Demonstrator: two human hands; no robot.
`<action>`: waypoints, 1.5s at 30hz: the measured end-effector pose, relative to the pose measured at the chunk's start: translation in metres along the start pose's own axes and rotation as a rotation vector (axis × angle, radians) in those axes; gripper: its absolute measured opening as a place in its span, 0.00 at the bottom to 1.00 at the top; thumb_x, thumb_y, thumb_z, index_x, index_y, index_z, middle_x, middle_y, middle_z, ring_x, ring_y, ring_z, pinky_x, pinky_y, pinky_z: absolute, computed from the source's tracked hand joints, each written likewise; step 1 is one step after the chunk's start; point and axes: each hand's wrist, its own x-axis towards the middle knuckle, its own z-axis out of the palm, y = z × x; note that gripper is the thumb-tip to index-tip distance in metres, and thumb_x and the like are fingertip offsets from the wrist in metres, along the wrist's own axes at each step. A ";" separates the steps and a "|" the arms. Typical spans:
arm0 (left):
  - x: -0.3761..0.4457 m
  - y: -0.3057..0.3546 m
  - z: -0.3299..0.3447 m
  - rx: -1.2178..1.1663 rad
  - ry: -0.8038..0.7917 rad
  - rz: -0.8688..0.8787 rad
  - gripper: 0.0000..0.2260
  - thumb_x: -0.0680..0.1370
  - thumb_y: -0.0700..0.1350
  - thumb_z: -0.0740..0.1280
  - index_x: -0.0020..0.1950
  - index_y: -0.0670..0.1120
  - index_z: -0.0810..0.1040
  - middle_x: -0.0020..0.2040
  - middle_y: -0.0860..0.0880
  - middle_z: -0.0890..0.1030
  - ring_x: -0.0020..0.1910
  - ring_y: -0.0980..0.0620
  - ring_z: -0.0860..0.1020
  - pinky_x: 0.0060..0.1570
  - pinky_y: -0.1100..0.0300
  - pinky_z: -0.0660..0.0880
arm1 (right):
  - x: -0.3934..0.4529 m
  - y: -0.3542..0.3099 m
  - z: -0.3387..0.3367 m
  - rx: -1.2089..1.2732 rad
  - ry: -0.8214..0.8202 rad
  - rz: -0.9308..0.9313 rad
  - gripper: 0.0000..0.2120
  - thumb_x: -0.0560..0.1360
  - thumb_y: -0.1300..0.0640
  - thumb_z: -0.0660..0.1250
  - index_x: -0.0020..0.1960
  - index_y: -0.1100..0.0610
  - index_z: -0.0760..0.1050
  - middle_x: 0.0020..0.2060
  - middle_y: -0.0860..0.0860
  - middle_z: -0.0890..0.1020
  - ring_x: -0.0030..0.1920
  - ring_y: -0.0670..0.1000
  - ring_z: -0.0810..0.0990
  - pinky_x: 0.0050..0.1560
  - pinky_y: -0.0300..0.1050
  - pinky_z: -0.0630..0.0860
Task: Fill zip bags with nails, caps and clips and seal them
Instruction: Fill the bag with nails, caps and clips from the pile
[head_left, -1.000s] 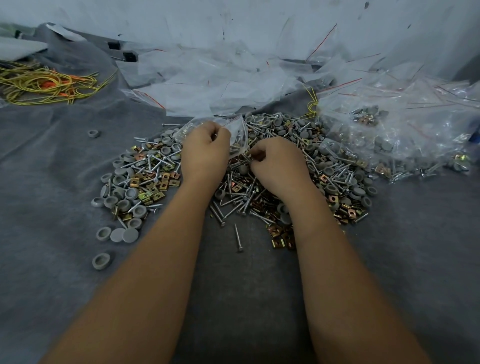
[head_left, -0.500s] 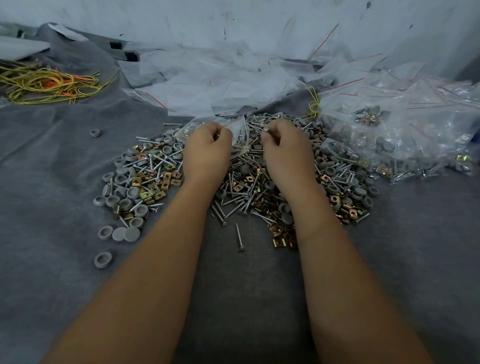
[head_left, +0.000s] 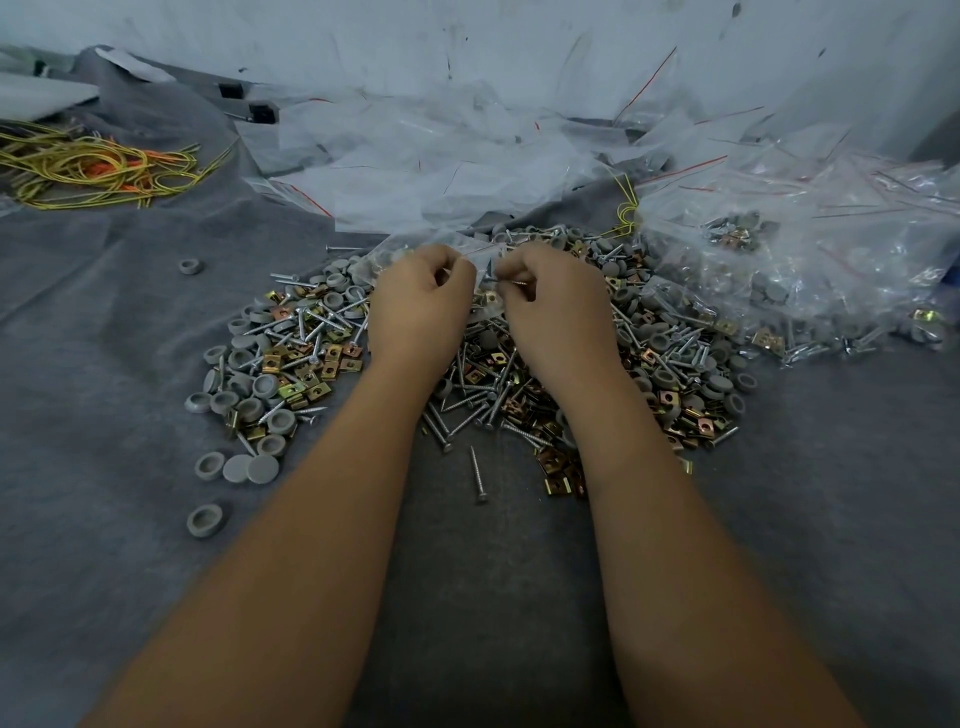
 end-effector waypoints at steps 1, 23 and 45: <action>0.000 0.001 0.000 -0.016 -0.004 0.004 0.08 0.77 0.48 0.63 0.43 0.49 0.81 0.25 0.53 0.72 0.24 0.59 0.66 0.28 0.61 0.62 | 0.000 0.001 0.001 -0.038 0.002 -0.009 0.06 0.76 0.62 0.68 0.51 0.57 0.82 0.48 0.51 0.82 0.49 0.51 0.78 0.51 0.50 0.77; 0.005 0.002 -0.005 -0.319 0.277 -0.092 0.09 0.80 0.43 0.60 0.42 0.46 0.77 0.29 0.53 0.70 0.26 0.58 0.65 0.27 0.62 0.62 | 0.003 0.012 -0.006 -0.074 -0.059 0.190 0.20 0.78 0.64 0.56 0.65 0.51 0.76 0.57 0.53 0.80 0.52 0.57 0.78 0.54 0.56 0.76; 0.006 -0.007 0.003 -0.187 0.114 -0.071 0.10 0.77 0.45 0.63 0.43 0.40 0.78 0.28 0.51 0.70 0.27 0.52 0.66 0.29 0.58 0.62 | 0.001 0.016 0.003 -0.515 -0.434 0.084 0.21 0.82 0.48 0.51 0.74 0.46 0.63 0.71 0.49 0.69 0.71 0.56 0.63 0.70 0.57 0.55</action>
